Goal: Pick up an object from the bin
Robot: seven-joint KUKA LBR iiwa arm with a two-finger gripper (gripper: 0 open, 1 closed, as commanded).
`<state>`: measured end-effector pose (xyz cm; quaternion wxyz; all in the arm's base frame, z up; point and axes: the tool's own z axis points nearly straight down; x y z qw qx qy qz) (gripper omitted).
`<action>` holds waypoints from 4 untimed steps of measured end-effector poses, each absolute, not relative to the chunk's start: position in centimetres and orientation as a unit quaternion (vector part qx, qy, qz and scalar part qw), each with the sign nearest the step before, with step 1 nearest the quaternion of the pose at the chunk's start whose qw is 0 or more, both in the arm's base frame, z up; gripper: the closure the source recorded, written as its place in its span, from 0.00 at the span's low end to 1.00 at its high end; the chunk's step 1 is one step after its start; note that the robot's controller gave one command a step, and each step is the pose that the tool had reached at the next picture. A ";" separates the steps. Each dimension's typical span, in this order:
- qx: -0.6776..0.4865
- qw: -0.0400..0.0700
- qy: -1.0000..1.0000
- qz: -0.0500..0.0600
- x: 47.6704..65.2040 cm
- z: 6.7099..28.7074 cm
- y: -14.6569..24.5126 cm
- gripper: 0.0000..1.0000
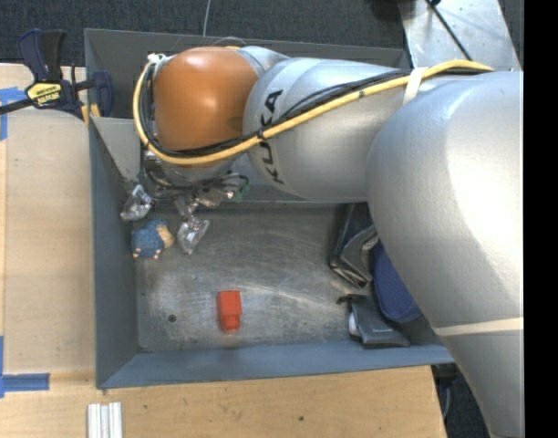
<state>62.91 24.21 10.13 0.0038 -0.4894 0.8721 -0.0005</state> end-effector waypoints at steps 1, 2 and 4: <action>-0.611 0.000 0.792 -0.007 63.1 7.5 23.6 0.00; -0.723 0.002 0.690 -0.003 62.1 7.5 24.0 0.00; -0.722 0.005 0.692 -0.002 62.3 15.6 24.2 1.00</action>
Offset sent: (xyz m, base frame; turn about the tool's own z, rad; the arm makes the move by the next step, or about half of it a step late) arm -0.0036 0.0008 -0.0313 -0.2973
